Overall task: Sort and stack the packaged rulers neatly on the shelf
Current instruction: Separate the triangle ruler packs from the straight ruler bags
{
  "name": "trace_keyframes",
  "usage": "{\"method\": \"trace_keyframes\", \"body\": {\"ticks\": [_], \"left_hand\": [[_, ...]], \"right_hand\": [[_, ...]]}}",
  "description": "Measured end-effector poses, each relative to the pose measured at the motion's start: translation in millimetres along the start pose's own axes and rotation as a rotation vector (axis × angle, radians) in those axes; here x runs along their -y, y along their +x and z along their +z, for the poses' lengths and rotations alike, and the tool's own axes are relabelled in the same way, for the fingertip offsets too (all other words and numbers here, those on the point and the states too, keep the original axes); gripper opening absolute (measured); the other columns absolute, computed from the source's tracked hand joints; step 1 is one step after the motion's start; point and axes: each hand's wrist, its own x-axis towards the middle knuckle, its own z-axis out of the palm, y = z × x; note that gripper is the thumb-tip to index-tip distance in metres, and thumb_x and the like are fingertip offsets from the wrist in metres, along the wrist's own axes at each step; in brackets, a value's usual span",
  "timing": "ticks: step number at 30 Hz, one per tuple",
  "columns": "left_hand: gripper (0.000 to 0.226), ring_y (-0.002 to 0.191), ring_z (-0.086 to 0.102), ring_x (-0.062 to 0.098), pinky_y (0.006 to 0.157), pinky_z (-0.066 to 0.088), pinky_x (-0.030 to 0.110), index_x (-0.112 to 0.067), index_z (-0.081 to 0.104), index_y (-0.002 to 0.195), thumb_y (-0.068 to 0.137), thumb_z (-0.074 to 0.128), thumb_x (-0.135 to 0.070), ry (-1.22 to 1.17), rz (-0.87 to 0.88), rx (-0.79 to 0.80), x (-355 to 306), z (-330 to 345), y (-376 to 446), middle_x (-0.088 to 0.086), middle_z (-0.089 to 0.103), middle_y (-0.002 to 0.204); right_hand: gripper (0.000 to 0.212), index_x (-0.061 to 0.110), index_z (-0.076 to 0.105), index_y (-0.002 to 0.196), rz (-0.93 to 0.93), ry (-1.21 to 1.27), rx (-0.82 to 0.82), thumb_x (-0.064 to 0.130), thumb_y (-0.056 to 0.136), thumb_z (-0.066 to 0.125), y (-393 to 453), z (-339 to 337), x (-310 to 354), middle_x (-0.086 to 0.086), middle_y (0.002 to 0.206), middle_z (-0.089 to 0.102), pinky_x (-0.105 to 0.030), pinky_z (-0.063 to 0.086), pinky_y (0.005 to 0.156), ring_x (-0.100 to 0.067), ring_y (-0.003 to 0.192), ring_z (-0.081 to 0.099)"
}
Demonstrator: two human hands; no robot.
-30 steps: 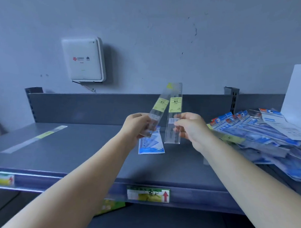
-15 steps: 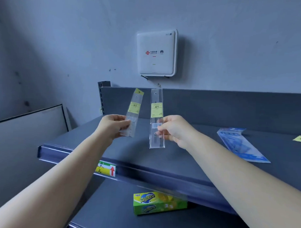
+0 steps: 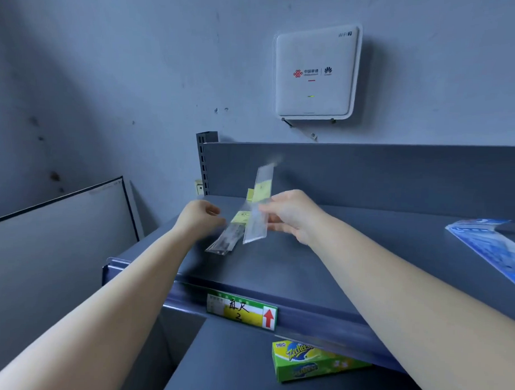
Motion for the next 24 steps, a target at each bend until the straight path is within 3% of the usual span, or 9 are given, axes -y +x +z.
{"method": "trace_keyframes", "body": {"ticks": [2, 5, 9, 12, 15, 20, 24], "left_hand": [[0.027, 0.084, 0.051, 0.019, 0.074, 0.037, 0.024, -0.002, 0.063, 0.111, 0.086, 0.061, -0.01, -0.007, 0.005, -0.004, 2, -1, 3, 0.014, 0.064, 0.108], [0.025, 0.085, 0.052, 0.019, 0.076, 0.038, 0.025, -0.004, 0.063, 0.111, 0.088, 0.057, -0.011, 0.034, 0.067, -0.003, -2, 3, 4, 0.009, 0.062, 0.099], [0.025, 0.091, 0.055, 0.019, 0.079, 0.043, 0.027, -0.011, 0.064, 0.11, 0.087, 0.056, -0.017, 0.192, 0.211, 0.028, -28, 22, -1, 0.002, 0.064, 0.105], [0.027, 0.105, 0.056, 0.022, 0.091, 0.044, 0.032, -0.018, 0.062, 0.112, 0.087, 0.054, -0.023, 0.361, 0.329, 0.055, -62, 47, -11, 0.0, 0.063, 0.114], [0.032, 0.11, 0.054, 0.022, 0.088, 0.04, 0.03, -0.022, 0.057, 0.118, 0.087, 0.051, -0.025, 0.483, 0.449, 0.046, -100, 77, -27, -0.002, 0.059, 0.119], [0.031, 0.104, 0.055, 0.021, 0.079, 0.034, 0.027, -0.021, 0.055, 0.118, 0.089, 0.049, -0.027, 0.505, 0.611, 0.104, -164, 138, -65, -0.003, 0.06, 0.115], [0.031, 0.104, 0.055, 0.02, 0.079, 0.035, 0.026, -0.022, 0.055, 0.119, 0.088, 0.051, -0.029, 0.448, 0.681, 0.193, -217, 193, -105, -0.004, 0.059, 0.114]], "right_hand": [[0.026, -0.001, 0.055, 0.111, 0.069, -0.261, -0.02, 0.012, 0.089, 0.061, 8, 3, -3, -0.013, 0.11, 0.06, -0.032, 0.055, 0.082, -0.024, 0.095, 0.062], [0.041, -0.005, 0.052, 0.123, -0.065, -0.656, -0.143, 0.012, 0.086, 0.057, 14, -4, -5, -0.012, 0.104, 0.059, -0.031, 0.047, 0.073, -0.028, 0.079, 0.053], [0.024, 0.009, 0.064, 0.105, -0.205, -1.074, -0.187, 0.013, 0.085, 0.052, -1, -37, 1, -0.004, 0.108, 0.065, -0.03, 0.047, 0.072, -0.026, 0.099, 0.061], [0.022, 0.013, 0.059, 0.104, -0.233, -1.313, -0.29, 0.014, 0.085, 0.049, -18, -78, -1, -0.002, 0.106, 0.063, -0.025, 0.037, 0.06, -0.023, 0.09, 0.059], [0.02, 0.013, 0.059, 0.103, -0.201, -1.425, -0.391, 0.014, 0.085, 0.049, -40, -126, -5, -0.003, 0.104, 0.061, -0.022, 0.029, 0.053, -0.021, 0.077, 0.047], [0.025, 0.013, 0.059, 0.107, -0.112, -1.4, -0.486, 0.016, 0.085, 0.049, -88, -206, -17, -0.003, 0.107, 0.061, -0.027, 0.037, 0.064, -0.024, 0.098, 0.06], [0.02, 0.022, 0.057, 0.1, -0.052, -1.286, -0.544, 0.018, 0.082, 0.052, -128, -275, -27, 0.004, 0.105, 0.061, -0.028, 0.042, 0.066, -0.021, 0.095, 0.059]]}}
